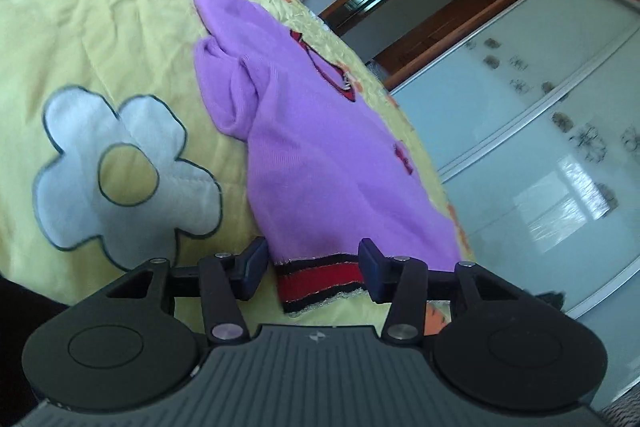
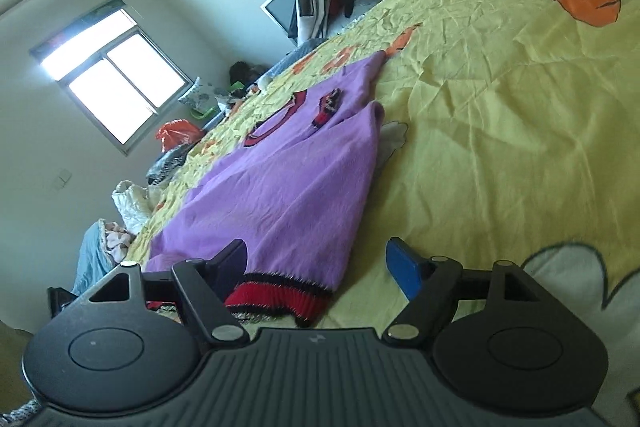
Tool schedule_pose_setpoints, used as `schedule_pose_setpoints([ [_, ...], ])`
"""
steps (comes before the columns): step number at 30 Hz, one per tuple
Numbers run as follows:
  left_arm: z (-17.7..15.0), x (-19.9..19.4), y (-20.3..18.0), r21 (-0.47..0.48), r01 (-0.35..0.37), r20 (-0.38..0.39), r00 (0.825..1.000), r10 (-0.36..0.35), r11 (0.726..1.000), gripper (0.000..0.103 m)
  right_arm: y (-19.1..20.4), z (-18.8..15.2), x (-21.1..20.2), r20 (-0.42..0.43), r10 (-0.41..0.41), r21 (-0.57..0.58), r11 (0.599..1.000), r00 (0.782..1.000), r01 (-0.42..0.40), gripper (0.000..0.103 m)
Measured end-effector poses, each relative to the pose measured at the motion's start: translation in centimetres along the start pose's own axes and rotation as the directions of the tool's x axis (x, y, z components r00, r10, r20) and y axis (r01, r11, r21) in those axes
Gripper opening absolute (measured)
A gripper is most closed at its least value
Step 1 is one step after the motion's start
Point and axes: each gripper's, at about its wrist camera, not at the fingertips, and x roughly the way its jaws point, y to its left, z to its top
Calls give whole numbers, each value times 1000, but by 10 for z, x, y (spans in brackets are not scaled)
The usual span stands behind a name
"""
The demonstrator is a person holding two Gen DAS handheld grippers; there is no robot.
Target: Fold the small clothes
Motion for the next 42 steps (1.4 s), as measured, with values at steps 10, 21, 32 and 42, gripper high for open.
schedule_pose_setpoints([
  [10, -10, 15, 20, -145, 27, 12, 1000, -26, 989, 5, 13, -11, -4, 10, -58, -29, 998, 998, 58, 76],
  [21, -14, 13, 27, -197, 37, 46, 999, -29, 980, 4, 12, -14, 7, 23, -14, -13, 1000, 1000, 14, 65],
  [32, -14, 1, 0, -95, 19, 64, 998, -13, 995, 3, -3, -27, -13, 123, 129, 82, 987, 984, -139, 6],
  [42, -38, -50, -35, -68, 47, 109, 993, -40, 997, 3, 28, -32, -62, 194, 265, 36, 960, 944, -277, 5],
])
